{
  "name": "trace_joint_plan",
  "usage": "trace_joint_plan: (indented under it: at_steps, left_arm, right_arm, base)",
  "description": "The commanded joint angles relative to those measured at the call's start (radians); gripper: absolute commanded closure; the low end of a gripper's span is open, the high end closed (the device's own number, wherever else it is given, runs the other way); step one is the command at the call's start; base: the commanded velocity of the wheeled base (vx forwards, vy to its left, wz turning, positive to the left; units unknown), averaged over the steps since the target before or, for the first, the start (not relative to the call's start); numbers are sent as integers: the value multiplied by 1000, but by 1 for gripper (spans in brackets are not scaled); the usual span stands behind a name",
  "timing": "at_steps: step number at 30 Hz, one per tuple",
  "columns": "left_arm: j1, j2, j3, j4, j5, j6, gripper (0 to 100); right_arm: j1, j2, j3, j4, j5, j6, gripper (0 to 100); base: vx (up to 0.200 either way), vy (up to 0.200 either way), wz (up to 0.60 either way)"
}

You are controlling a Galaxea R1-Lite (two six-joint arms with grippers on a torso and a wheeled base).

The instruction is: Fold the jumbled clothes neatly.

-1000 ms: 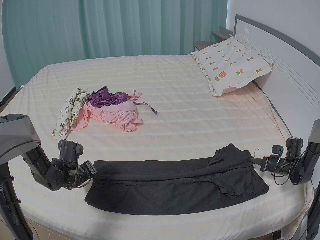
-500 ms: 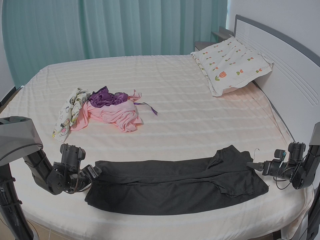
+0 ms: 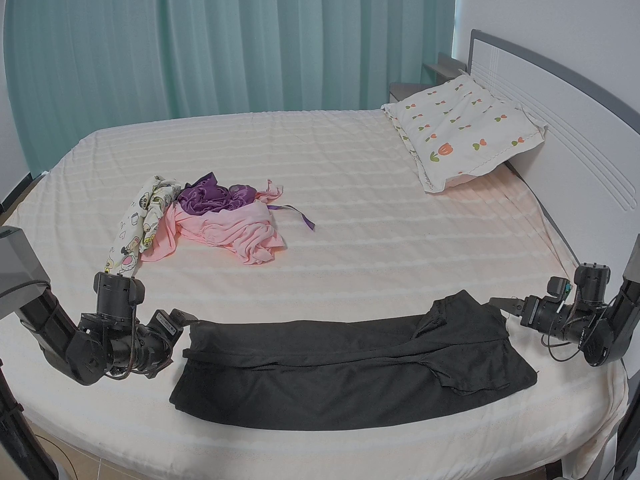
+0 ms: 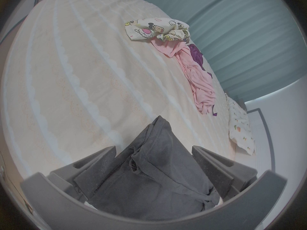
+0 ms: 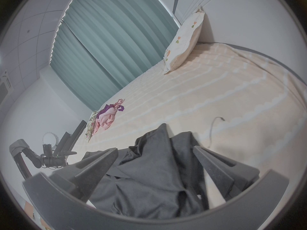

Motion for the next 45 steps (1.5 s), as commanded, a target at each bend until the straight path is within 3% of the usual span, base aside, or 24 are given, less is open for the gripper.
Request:
trace_joint_plan:
  at_steps: [1, 13, 40, 45]
  left_arm:
    - [11, -43, 38, -1, -42, -39, 0]
    - [6, -3, 86, -113, -63, -83, 0]
    - [4, 34, 95, -116, -63, -86, 0]
    - [4, 32, 98, -172, -63, -131, 0]
  right_arm:
    - [76, 39, -113, 73, -53, 49, 0]
    - [73, 126, -269, 231, -67, 50, 0]
    - [109, 119, -249, 219, -72, 55, 0]
    - [99, 122, -248, 220, -72, 55, 0]
  base:
    - [0, 0, 0]
    - [0, 0, 0]
    - [0, 0, 0]
    - [0, 0, 0]
